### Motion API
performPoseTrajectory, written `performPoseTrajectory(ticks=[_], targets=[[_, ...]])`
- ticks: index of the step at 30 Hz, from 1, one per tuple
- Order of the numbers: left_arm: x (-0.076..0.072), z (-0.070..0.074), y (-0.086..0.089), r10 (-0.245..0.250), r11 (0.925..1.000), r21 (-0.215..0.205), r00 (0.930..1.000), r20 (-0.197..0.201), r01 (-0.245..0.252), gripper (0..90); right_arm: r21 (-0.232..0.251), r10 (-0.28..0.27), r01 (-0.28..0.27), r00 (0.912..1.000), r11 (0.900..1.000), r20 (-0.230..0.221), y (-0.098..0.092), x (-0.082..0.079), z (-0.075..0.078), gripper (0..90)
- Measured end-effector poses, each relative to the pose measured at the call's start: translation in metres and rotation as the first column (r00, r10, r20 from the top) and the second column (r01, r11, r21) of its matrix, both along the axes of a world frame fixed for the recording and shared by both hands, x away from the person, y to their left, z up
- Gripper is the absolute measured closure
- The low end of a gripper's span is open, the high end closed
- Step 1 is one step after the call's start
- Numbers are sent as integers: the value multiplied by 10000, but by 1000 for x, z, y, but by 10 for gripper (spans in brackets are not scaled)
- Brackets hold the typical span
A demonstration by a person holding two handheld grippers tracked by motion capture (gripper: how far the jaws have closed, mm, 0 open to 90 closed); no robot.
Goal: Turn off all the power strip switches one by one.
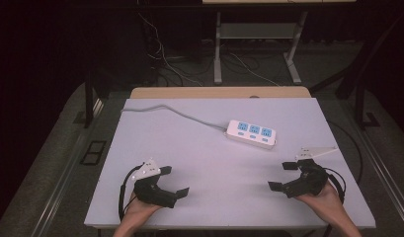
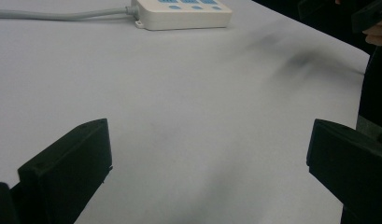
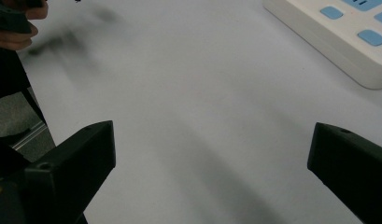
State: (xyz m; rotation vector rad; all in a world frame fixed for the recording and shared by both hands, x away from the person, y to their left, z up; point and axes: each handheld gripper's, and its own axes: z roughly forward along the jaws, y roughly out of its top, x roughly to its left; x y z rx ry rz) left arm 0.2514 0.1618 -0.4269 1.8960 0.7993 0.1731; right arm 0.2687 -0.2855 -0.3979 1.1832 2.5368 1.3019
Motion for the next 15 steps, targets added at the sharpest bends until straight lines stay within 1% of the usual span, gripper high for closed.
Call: performPoseTrajectory(ticks=[3,8,15], targets=[[0,0,0,6,10000,-6,10000,-14,-6,0,-13,22,-22,10000,10000,22,0,3,3,9],[0,0,0,5,10000,1,10000,-43,-5,0,-70,88,-87,9999,9999,136,1,12,13,9],[1,-1,0,-25,10000,-11,10000,-72,25,0,-211,177,-173,9997,9996,188,4,22,20,9]])
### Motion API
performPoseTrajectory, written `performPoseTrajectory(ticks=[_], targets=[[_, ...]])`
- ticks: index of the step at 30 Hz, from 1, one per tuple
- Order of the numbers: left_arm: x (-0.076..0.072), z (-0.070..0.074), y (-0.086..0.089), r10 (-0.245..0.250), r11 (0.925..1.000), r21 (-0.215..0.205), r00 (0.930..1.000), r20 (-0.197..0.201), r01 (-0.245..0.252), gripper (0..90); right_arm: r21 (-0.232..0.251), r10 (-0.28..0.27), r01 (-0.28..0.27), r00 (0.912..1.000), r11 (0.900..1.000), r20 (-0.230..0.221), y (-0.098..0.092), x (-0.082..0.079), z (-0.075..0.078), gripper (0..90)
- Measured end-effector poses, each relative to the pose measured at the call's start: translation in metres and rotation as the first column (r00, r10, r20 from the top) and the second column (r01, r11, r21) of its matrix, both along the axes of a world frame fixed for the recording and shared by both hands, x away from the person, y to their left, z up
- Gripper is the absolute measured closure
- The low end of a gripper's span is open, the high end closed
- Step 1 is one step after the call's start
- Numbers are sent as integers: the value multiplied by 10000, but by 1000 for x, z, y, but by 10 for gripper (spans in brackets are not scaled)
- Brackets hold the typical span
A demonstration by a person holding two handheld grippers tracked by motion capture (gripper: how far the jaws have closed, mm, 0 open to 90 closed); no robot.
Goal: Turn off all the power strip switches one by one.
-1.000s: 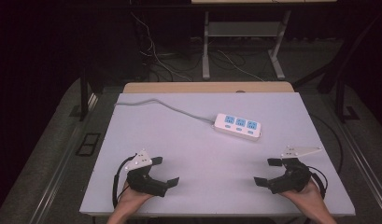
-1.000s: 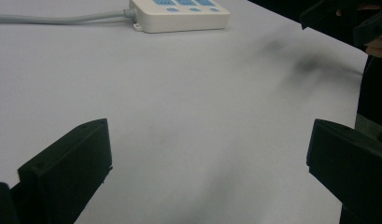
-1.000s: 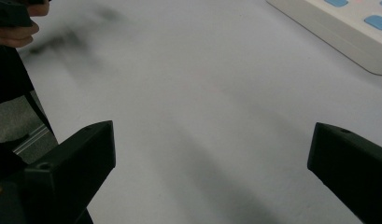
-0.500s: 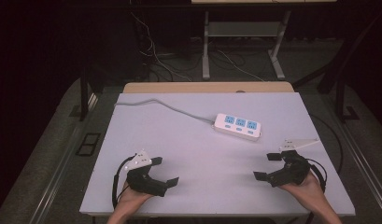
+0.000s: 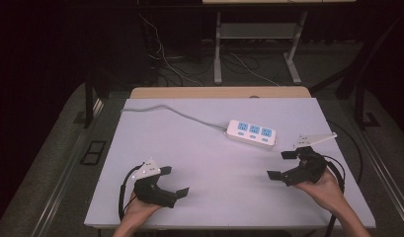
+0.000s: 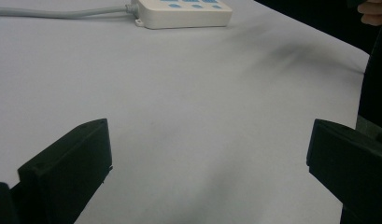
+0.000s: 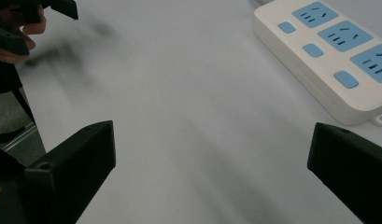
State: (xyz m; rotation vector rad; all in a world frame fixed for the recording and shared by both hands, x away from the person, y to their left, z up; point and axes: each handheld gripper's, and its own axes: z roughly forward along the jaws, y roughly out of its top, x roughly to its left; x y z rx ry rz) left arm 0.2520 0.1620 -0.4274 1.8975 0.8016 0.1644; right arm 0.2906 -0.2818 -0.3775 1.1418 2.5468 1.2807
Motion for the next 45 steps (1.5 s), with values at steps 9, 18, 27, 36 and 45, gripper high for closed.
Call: performPoseTrajectory(ticks=[9,18,27,36,45], targets=[[0,0,0,-1,10000,-9,10000,-32,1,0,-199,71,-73,9999,9998,-116,3,15,3,9],[1,0,0,-10,10000,33,10000,-45,10,0,-401,86,-93,9998,9992,-165,5,31,7,9],[1,-1,0,-31,10000,30,10000,-61,31,0,-597,75,-87,9998,9982,-204,7,46,14,9],[1,-1,1,-35,10000,31,10000,-77,35,0,-741,-71,52,9997,9972,-254,6,60,20,9],[1,-1,0,-42,10000,53,9999,-120,43,0,-967,-149,121,9995,9952,-285,7,72,25,9]])
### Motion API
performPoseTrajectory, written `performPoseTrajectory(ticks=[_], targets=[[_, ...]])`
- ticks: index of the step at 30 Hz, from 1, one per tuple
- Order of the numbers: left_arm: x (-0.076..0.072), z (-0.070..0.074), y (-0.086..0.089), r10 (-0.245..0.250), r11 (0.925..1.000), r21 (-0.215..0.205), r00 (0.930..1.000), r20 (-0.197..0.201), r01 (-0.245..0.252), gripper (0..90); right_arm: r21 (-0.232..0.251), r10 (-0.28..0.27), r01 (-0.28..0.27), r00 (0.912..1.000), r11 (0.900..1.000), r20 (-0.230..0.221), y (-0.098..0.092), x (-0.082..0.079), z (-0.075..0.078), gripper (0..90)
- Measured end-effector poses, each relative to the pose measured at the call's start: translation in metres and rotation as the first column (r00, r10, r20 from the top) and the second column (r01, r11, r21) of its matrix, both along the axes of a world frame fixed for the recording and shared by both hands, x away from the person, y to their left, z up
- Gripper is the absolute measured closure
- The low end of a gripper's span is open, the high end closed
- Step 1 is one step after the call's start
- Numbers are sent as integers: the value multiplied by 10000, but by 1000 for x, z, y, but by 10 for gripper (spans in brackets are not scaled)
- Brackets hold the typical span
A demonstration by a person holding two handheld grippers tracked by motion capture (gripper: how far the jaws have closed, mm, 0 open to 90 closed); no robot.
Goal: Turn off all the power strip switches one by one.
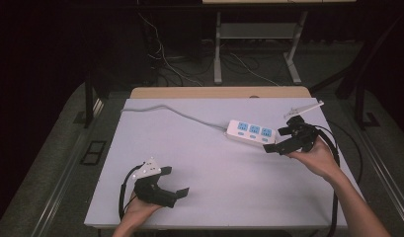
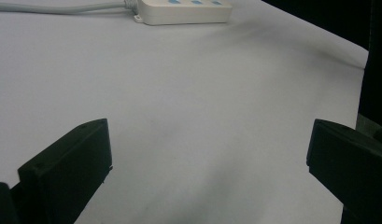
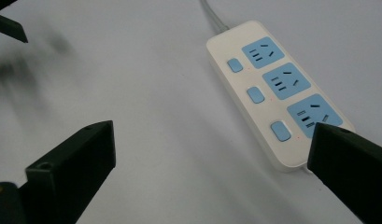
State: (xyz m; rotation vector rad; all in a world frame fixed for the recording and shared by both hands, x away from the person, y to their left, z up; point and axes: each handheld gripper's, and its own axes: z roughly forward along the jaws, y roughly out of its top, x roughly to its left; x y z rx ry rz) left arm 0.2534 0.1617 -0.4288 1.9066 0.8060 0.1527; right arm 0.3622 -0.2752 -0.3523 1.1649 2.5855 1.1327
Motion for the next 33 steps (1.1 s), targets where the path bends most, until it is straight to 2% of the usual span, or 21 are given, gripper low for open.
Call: performPoseTrajectory(ticks=[16,20,22,24,26,28,33], targets=[[1,-1,-1,-73,10000,26,10000,-18,73,0,211,-766,768,9970,9968,-97,-6,31,-1,9],[1,-1,-1,-96,9999,34,10000,-11,96,0,-17,-869,869,9959,9962,-256,-4,37,-7,10],[1,-1,-1,-94,9999,41,10000,-13,94,0,-194,-799,792,9961,9967,-365,-4,41,-10,66],[1,-1,0,-95,9999,35,10000,-16,95,0,-293,-896,884,9951,9957,-416,-4,44,-13,68],[1,-1,0,-88,10000,44,10000,-23,88,0,-380,-845,829,9955,9958,-422,-4,46,-15,150],[1,-1,0,-87,9999,63,10000,-26,88,0,-502,-887,868,9953,9950,-376,-3,47,-17,157],[1,-1,0,-91,10000,38,10000,-23,91,0,-573,-888,870,9956,9946,-295,-1,49,-20,308]])
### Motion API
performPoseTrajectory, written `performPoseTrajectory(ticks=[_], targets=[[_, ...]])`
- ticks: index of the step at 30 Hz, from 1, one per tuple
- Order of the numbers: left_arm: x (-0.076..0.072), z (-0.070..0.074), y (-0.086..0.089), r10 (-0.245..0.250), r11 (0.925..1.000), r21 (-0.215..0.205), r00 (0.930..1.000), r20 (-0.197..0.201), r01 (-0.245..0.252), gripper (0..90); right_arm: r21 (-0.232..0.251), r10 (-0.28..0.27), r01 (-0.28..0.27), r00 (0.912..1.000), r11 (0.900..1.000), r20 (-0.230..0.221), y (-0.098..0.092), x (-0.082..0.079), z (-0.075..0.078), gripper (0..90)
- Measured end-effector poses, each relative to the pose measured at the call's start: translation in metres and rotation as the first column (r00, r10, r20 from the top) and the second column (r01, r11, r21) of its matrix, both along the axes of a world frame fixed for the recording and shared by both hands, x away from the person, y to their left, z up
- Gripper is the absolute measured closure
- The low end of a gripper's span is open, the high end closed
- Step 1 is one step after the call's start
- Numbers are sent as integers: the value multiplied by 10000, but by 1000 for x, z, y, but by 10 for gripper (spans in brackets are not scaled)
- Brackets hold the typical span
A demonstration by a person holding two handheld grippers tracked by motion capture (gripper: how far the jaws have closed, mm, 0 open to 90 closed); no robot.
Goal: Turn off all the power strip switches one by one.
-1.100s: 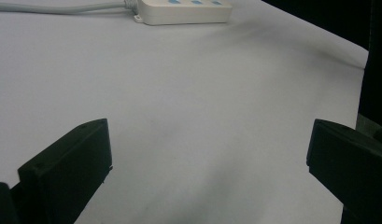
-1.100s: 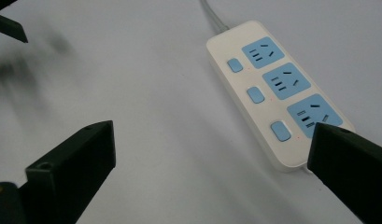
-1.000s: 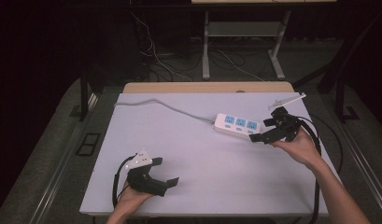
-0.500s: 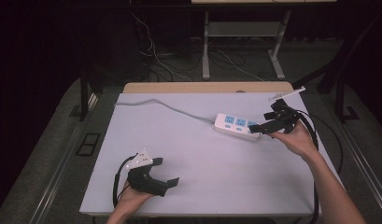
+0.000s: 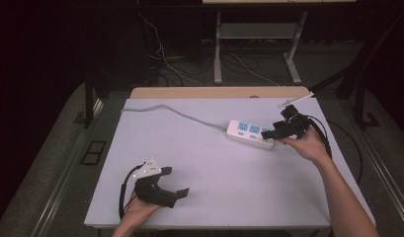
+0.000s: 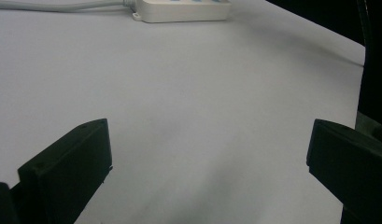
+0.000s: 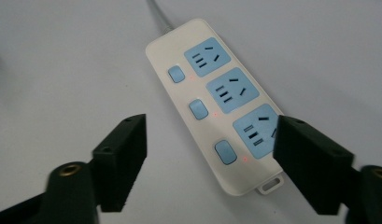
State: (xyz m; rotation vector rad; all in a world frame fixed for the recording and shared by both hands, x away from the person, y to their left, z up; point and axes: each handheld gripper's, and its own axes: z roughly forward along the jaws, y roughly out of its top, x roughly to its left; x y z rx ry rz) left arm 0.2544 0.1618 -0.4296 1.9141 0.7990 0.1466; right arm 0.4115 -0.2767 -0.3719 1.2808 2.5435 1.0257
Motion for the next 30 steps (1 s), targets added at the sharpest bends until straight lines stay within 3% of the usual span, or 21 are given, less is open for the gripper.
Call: performPoseTrajectory(ticks=[12,18,30], targets=[[0,0,0,4,10000,14,10000,11,-4,0,26,-187,187,9998,9998,-49,0,9,-10,717],[0,0,0,-9,10000,28,10000,6,8,0,-111,-152,151,9998,9998,-162,1,12,-14,872],[0,0,0,-15,10000,91,10000,31,15,0,-260,-178,164,9983,9995,-547,5,17,-25,898]])
